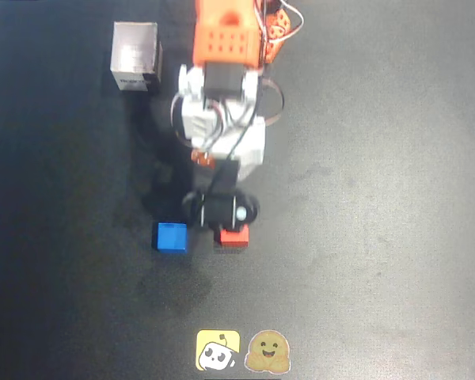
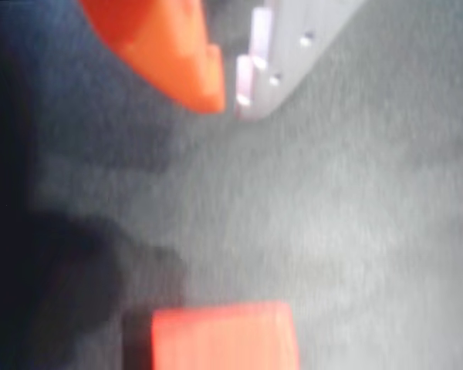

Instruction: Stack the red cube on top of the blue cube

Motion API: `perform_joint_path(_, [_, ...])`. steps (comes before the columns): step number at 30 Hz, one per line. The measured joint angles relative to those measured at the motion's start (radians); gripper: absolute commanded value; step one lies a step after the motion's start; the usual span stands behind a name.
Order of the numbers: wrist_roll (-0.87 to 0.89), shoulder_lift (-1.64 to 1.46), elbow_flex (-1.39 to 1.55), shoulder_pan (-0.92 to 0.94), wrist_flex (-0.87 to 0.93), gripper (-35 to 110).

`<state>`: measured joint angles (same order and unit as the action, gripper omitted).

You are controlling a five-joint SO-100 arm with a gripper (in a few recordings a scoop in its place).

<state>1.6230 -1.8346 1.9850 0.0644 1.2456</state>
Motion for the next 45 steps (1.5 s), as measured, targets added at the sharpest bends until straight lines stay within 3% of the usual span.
perform_joint_path(18, [0.055, 0.328, -0.348, -0.035, 0.012, 13])
perform_joint_path(29, [0.086, 0.402, -0.364, -0.081, -0.051, 23])
perform_joint_path(45, [0.100, 0.474, -0.337, -0.095, -0.161, 24])
